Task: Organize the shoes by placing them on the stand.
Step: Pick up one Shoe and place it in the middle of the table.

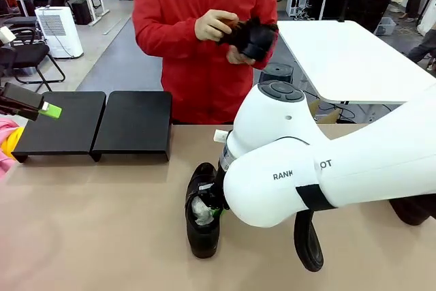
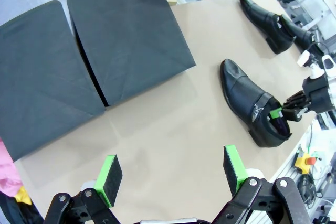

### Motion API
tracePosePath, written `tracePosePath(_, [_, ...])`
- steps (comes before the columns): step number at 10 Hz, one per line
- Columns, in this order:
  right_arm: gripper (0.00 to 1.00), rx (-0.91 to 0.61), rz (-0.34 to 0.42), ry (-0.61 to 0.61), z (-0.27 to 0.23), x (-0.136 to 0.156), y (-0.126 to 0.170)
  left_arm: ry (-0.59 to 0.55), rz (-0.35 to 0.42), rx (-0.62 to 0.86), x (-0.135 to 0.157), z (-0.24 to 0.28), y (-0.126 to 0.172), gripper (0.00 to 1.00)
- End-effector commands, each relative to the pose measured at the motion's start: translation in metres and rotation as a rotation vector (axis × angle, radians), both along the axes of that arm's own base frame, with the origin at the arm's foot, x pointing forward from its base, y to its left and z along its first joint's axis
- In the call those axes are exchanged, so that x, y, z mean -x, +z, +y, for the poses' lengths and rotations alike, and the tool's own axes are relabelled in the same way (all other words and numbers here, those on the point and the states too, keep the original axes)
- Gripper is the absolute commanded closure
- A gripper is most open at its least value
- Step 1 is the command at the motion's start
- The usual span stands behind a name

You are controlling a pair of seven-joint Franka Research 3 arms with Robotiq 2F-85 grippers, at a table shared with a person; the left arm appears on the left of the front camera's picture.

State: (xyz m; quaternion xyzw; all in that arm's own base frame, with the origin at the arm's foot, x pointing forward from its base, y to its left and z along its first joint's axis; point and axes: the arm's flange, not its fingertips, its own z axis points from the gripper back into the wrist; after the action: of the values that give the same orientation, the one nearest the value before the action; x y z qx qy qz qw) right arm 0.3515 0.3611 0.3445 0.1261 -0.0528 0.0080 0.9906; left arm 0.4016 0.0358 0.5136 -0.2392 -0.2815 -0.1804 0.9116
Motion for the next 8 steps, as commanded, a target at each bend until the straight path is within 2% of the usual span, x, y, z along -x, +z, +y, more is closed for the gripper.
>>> tracePosePath(1, [0.53,0.009,0.017,-0.037,0.003,-0.002,0.005,-0.011,-0.009,0.017,-0.001,0.001,0.000,0.00])
tracePosePath(3, [0.17,0.050,0.043,-0.042,-0.009,0.003,0.012,-0.011,-0.009,0.017,-0.001,0.001,0.000,0.00])
tracePosePath(4, [0.00,0.080,0.031,-0.035,-0.015,0.005,0.019,-0.011,-0.009,0.017,-0.001,0.001,0.000,0.00])
tracePosePath(5, [0.00,0.090,0.023,-0.031,-0.021,0.008,0.029,-0.011,-0.009,0.017,-0.001,0.001,0.000,0.00])
tracePosePath(7, [0.00,0.185,0.121,0.028,-0.029,0.002,0.034,-0.011,-0.009,0.017,-0.001,0.001,0.000,0.00])
tracePosePath(8, [0.00,0.078,0.059,-0.007,-0.021,0.006,0.024,-0.011,-0.009,0.017,-0.001,0.001,0.000,0.00])
